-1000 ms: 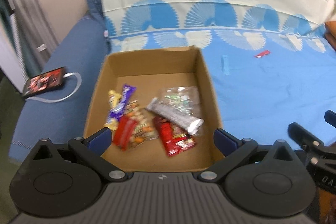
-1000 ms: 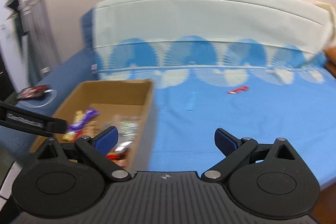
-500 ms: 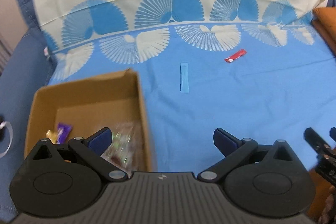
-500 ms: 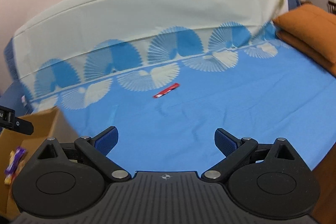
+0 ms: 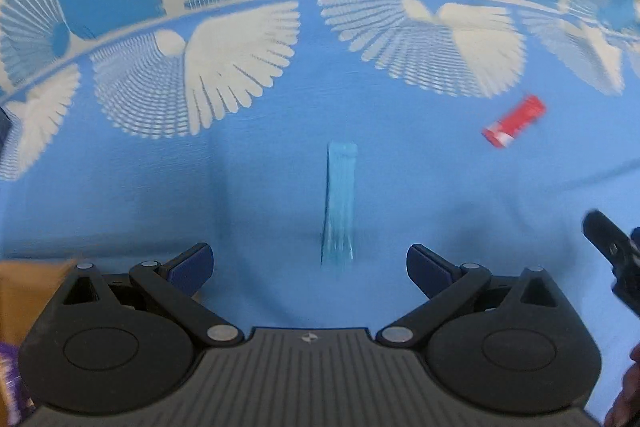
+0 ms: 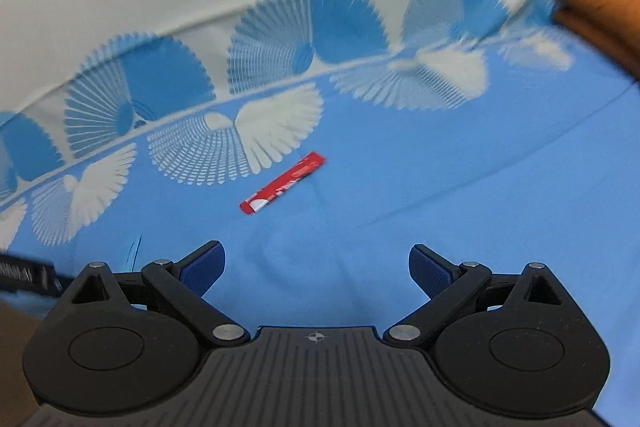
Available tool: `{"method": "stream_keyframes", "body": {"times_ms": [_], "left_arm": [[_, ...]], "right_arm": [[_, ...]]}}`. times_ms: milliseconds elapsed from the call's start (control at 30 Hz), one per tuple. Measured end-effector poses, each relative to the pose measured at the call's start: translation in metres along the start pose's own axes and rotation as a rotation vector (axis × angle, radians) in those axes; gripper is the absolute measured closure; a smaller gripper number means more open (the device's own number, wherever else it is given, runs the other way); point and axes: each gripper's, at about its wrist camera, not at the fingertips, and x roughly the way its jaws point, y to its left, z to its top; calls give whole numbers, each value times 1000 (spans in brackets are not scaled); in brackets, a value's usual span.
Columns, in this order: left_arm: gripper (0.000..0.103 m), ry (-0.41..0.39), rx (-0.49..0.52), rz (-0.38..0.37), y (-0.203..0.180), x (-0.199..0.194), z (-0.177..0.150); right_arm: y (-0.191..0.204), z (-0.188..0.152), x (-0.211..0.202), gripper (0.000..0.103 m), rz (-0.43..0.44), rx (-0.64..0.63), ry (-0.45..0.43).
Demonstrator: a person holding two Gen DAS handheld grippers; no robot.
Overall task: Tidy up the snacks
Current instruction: 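Reach the left tool to the light-blue stick pack while the right tool reaches the red snack stick, then grasp the light-blue stick pack with the left tool while the right tool grasps the red snack stick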
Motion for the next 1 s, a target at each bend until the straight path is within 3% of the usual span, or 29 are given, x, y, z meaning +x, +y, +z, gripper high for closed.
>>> {"method": "stream_keyframes", "body": {"times_ms": [267, 333, 433, 633, 667, 733, 767, 833, 867, 900, 1000], "left_arm": [[0, 91, -48, -13, 10, 76, 24], [0, 66, -42, -31, 13, 81, 21], [0, 40, -26, -30, 13, 80, 19], [0, 43, -24, -33, 15, 78, 17], [0, 64, -30, -26, 15, 78, 18], [1, 158, -71, -11, 16, 80, 22], [10, 186, -96, -14, 18, 79, 24], [39, 155, -99, -32, 19, 68, 25], [71, 133, -78, -45, 18, 62, 24], [83, 125, -66, -64, 17, 58, 23], [84, 126, -68, -99, 20, 52, 16]], "right_arm": [[31, 32, 121, 4, 6, -6, 32], [33, 31, 141, 0, 3, -14, 45], [49, 16, 147, 0, -75, -173, -55], [45, 9, 145, 0, -58, -168, -111], [45, 9, 144, 1, -57, -173, -106], [45, 9, 138, 27, -44, -178, -124], [48, 8, 133, 61, -34, -203, -136], [48, 8, 128, 69, -15, -233, -122], [47, 6, 125, 73, -8, -232, -120], [45, 4, 122, 77, -4, -235, -117], [39, -2, 106, 78, 1, -222, -90]]}}
